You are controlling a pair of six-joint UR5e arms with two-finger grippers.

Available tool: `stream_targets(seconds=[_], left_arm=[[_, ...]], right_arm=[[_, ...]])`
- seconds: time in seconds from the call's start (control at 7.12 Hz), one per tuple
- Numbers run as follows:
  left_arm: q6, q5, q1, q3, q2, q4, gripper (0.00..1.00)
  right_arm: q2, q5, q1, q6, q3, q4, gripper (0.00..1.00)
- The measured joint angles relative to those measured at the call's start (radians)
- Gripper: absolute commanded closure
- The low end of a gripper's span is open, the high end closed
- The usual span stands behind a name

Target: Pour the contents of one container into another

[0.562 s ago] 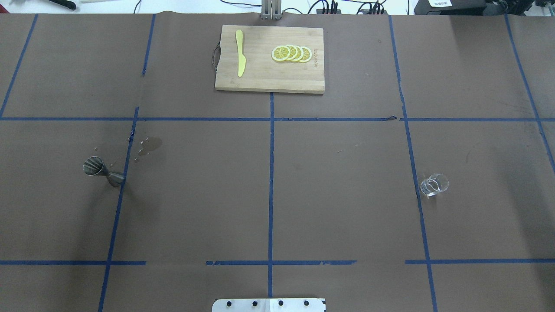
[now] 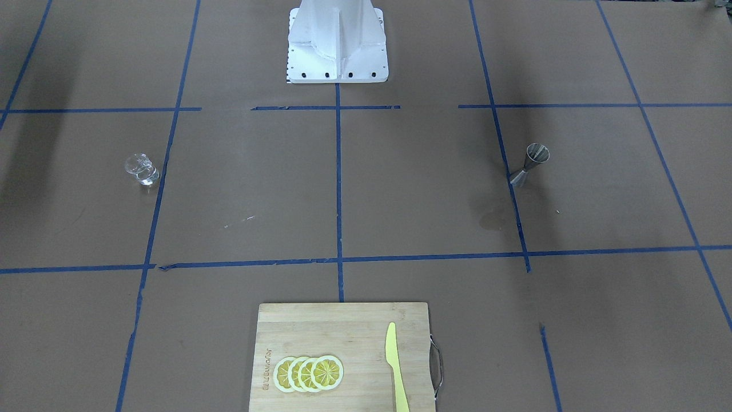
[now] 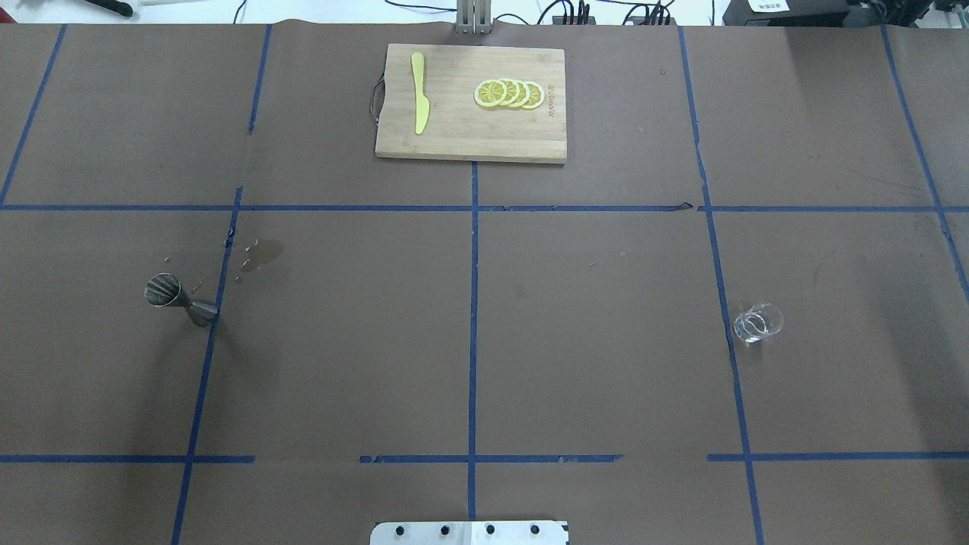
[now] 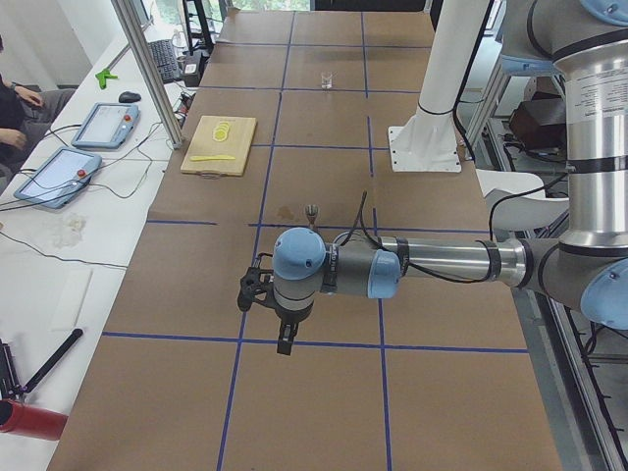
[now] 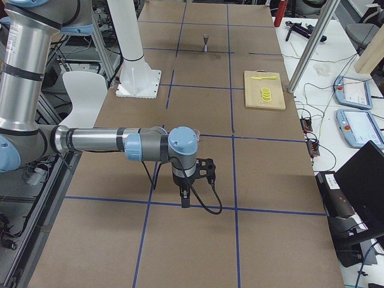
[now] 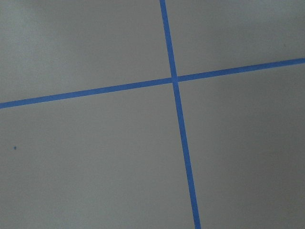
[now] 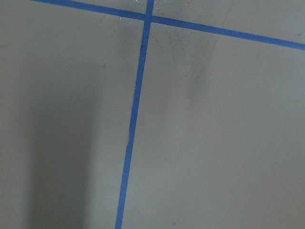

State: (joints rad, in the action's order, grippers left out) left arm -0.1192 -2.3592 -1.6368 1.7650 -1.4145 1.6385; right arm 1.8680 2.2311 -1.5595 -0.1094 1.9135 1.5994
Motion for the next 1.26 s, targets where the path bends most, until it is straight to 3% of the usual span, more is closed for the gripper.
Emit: stream_targets(seconds=[0.42, 0.84, 1.26], left_arm=[[0.002, 0.003, 0.001, 0.002, -0.004, 0.038, 0.0], [-0.004, 0.008, 0.004, -0.023, -0.012, 0.146, 0.0], [0.005, 0.005, 0.002, -0.075, -0.034, 0.423, 0.0]], right_arm=[[-0.017, 0.006, 0.004, 0.005, 0.003, -0.018, 0.0], [-0.055, 0.009, 0.005, 0.019, 0.001, -0.139, 0.0], [-0.054, 0.05, 0.004, 0.03, -0.002, -0.182, 0.0]])
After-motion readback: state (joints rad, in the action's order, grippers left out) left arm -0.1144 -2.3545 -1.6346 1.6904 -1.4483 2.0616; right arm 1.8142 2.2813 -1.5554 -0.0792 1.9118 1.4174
